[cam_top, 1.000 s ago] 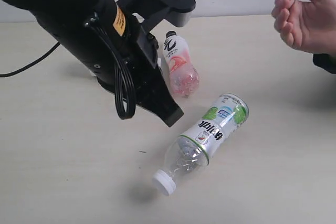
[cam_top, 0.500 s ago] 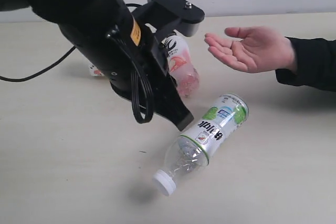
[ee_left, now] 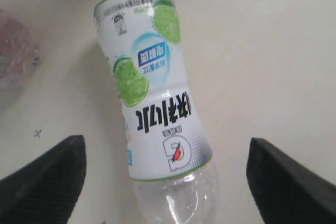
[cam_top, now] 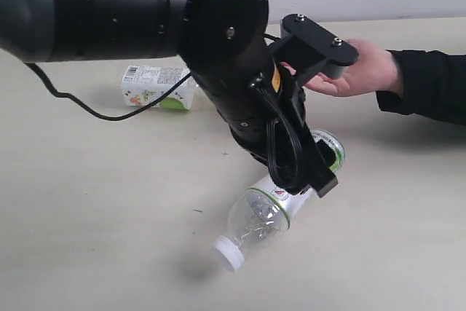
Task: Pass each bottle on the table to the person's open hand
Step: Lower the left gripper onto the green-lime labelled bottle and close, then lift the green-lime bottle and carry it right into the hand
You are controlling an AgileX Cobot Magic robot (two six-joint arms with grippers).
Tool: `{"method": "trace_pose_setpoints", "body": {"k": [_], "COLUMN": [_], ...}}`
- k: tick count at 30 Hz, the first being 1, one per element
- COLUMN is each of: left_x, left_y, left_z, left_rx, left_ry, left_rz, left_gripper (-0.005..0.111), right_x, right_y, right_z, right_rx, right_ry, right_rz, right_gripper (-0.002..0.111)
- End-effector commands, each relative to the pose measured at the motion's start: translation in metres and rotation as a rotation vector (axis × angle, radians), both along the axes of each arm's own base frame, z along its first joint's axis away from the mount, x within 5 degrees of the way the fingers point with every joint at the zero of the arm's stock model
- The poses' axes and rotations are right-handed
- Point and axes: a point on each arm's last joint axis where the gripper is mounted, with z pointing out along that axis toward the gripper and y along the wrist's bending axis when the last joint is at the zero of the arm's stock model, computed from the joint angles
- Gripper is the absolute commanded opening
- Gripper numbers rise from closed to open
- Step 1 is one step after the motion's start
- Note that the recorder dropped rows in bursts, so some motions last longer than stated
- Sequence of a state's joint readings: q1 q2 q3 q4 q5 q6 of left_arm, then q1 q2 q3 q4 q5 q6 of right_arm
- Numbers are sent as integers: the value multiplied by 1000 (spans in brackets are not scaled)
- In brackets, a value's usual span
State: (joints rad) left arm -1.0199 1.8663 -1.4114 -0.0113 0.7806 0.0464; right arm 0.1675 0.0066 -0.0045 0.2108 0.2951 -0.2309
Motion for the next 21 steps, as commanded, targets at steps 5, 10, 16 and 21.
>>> {"method": "trace_pose_setpoints", "body": {"k": [5, 10, 16, 21], "left_x": [6, 7, 9, 10], "left_y": [-15, -18, -18, -18], "left_z": [-35, -53, -62, -70], "left_rx": [57, 93, 119, 140], "left_ry": [36, 58, 59, 57], "left_rz": [-10, -9, -16, -22], "left_gripper": [80, 80, 80, 80], "right_x": [0, 0, 0, 0], "right_y": [0, 0, 0, 0], "right_z": [-1, -1, -1, -1], "right_rx": [-1, -1, -1, -1], "right_ry": [-8, -8, -8, -8], "right_rz": [-6, -6, -6, -6], "right_gripper": [0, 0, 0, 0]}}
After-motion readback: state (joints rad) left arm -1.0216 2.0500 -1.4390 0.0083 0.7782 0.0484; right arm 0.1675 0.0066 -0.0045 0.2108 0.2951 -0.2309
